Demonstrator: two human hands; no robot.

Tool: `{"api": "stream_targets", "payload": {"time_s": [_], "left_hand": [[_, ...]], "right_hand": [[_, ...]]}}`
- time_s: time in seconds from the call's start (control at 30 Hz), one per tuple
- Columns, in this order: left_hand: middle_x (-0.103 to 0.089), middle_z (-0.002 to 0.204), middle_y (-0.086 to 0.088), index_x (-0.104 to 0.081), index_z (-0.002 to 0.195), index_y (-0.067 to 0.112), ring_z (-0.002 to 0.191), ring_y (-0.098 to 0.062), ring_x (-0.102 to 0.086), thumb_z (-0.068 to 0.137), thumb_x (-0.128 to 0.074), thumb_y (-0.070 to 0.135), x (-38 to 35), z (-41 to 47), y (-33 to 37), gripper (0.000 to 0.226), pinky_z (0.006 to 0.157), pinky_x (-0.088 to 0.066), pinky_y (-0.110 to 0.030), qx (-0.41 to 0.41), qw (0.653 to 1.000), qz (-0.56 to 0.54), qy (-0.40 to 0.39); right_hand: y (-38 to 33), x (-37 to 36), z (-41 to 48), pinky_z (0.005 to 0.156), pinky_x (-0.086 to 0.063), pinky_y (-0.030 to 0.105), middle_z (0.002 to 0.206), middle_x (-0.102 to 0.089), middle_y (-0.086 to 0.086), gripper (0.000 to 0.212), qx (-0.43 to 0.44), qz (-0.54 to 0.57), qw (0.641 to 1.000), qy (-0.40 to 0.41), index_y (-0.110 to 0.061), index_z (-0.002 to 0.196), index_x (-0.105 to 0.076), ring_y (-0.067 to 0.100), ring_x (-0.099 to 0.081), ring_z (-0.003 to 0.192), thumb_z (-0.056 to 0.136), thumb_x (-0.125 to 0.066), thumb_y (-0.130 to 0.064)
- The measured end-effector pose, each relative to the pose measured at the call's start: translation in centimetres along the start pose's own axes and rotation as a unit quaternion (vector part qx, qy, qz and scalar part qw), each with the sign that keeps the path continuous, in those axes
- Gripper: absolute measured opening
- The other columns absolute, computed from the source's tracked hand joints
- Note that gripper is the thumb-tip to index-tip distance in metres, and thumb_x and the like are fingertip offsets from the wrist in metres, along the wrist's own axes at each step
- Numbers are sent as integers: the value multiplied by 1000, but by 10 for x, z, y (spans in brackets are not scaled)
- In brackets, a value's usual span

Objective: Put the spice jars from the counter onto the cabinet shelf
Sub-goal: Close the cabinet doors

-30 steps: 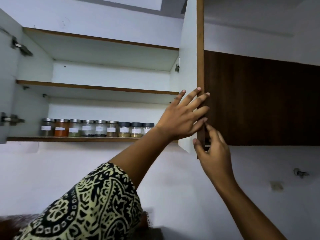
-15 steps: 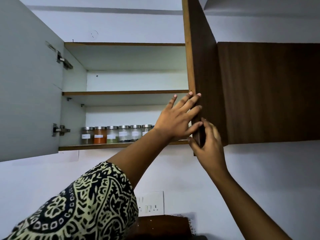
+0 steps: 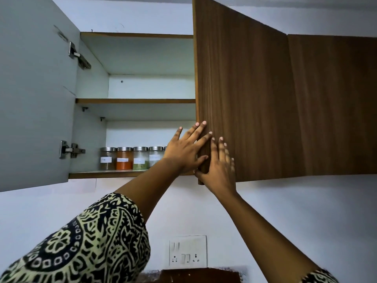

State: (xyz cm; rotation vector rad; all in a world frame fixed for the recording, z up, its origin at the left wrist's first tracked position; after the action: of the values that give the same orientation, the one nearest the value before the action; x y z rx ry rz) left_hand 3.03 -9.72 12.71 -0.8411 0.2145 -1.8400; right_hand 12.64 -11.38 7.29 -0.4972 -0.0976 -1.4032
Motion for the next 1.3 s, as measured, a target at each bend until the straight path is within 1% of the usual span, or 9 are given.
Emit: {"api": "stream_targets", "payload": {"time_s": [0.2, 0.37, 0.43, 0.53, 0.67, 0.9, 1.07, 1.17, 1.3], "left_hand": [[16, 159, -1, 6, 151, 28, 148, -17, 8, 94, -28, 57, -56, 17, -30, 72, 118, -1, -47, 5, 999, 26, -43], [17, 159, -2, 9, 150, 28, 148, -17, 10, 95, -26, 57, -93, 29, -42, 72, 118, -2, -46, 7, 998, 26, -56], [18, 159, -3, 11, 150, 26, 148, -18, 11, 95, -26, 56, -104, 33, -45, 73, 118, -1, -47, 5, 998, 31, -58], [18, 159, -4, 12, 150, 25, 148, -19, 10, 96, -26, 55, -116, 36, -47, 73, 118, -1, -47, 7, 998, 26, -53], [17, 159, -5, 12, 150, 25, 148, -20, 9, 96, -26, 55, -126, 39, -50, 73, 118, -2, -47, 6, 998, 25, -53], [17, 159, -5, 11, 150, 24, 148, -20, 8, 96, -27, 55, -135, 43, -52, 73, 118, -1, -46, 6, 999, 17, -51], [17, 159, -4, 11, 150, 25, 148, -20, 9, 95, -30, 55, -133, 44, -52, 75, 118, 0, -47, 12, 998, 9, -62], [16, 159, -5, 9, 151, 24, 148, -21, 8, 93, -40, 54, -123, 42, -50, 81, 117, -2, -48, 10, 995, 8, -101], [-1, 161, -3, -5, 152, 23, 148, -22, -2, 93, -41, 52, -93, 38, -52, 75, 118, -8, -50, 20, 991, -12, -134]], "right_hand": [[1, -63, 21, 117, -7, 48, 160, 3, 8, 98, 2, -20, 999, 30, -20, 151, -3, 25, 3, 148, 78, -63, -46], [8, -98, 36, 112, -21, 52, 156, -21, 15, 103, 2, -58, 997, 50, -14, 148, -23, 32, -21, 144, 65, -72, -50], [13, -109, 41, 111, -20, 51, 155, -24, 16, 106, 7, -65, 996, 53, -14, 148, -24, 33, -24, 143, 62, -74, -53], [19, -119, 46, 112, -13, 49, 157, -18, 15, 107, 19, -72, 996, 50, -15, 149, -16, 32, -17, 145, 67, -70, -57], [21, -125, 49, 116, 1, 46, 159, 3, 10, 105, 46, -51, 997, 30, -19, 150, 2, 28, 4, 147, 76, -61, -59], [29, -129, 54, 112, 11, 39, 159, 13, 7, 106, 56, -60, 997, -1, -19, 150, 7, 24, 13, 146, 77, -52, -68], [27, -128, 52, 112, 7, 40, 159, 6, 9, 109, 59, -60, 996, 9, -17, 150, 4, 25, 9, 146, 74, -57, -67], [22, -121, 49, 117, 3, 42, 159, 12, 9, 107, 44, -89, 994, -36, -18, 149, 11, 26, 12, 146, 78, -53, -66], [14, -102, 49, 118, -2, 45, 159, 11, 8, 98, 22, -104, 990, -88, -19, 150, 6, 24, 8, 147, 82, -52, -60]]}}
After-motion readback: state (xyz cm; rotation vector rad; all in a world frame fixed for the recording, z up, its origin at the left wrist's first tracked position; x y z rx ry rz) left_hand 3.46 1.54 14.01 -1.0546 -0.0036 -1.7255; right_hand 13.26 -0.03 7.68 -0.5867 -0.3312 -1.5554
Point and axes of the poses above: each hand's wrist, its own z-axis towards the middle knuckle, its own x-axis out of the back of the hand, y = z × x, the point moved 6 cm from there along z, towards the middle knuckle
